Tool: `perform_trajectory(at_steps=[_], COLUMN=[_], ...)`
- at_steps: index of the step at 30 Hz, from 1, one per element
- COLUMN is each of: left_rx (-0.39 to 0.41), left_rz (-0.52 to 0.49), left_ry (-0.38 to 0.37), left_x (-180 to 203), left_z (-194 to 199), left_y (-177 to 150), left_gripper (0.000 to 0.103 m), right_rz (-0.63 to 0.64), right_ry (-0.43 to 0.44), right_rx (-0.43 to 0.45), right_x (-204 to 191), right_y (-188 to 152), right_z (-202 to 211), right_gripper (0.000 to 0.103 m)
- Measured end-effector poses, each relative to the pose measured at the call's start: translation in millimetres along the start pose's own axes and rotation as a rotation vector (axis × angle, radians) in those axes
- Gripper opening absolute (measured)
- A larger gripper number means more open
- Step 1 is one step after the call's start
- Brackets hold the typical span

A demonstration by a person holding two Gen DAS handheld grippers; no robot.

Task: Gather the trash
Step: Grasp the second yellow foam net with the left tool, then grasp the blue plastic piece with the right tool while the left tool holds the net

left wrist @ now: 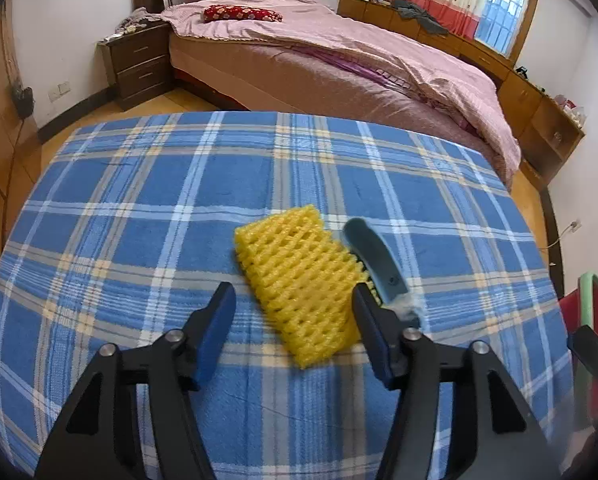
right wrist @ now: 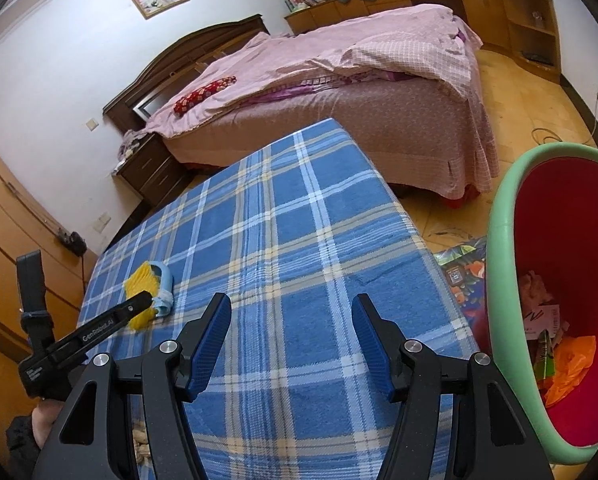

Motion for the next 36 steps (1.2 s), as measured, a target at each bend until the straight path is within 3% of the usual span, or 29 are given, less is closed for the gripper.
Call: perform_trajectory(at_steps=[4, 9, 12, 18, 29, 36], left_rx=[0.007, 0.002, -0.005, 0.034, 0.069, 0.087], left_rz=[-0.015, -0.036, -0.027, -0.012, 0.148, 0.165], left_ry=[0.008, -0.08, -0.127, -0.166, -0.103, -0.08], left_x=[5, 15, 16, 1, -64, -76], left_z=[-1, 0, 5, 31, 41, 39], left_y=[0, -2, -2, 1, -9, -11], left_gripper=[0.061, 0.022, 0.013, 0.012, 0.012, 0.012], right_rz=[0.005, 0.013, 0.026, 0.086, 0.232, 0.339], right_ry=[0.006, 0.001, -0.001, 0.0, 0.015, -0.011], right_rx=[-0.001, -0.007, -0.012, -0.02, -0.051, -0.065], right_x=[-2, -4, -8, -31, -95, -133], right_y=[-1, -2, -2, -2, -8, -14], right_z=[0, 0, 1, 2, -26, -60], right_gripper=[0.064, 0.064, 0.064, 0.064, 0.064, 0.064])
Point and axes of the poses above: each gripper's, at about its wrist camera, not at the fingertips, and z roughly against the way its jaws point, x to its right, y to its top, the point moved 3 cm from there along -z, roughly the way its jaws point, and after that the axes turned 4 degrees about -y, right-handed, at the moved point
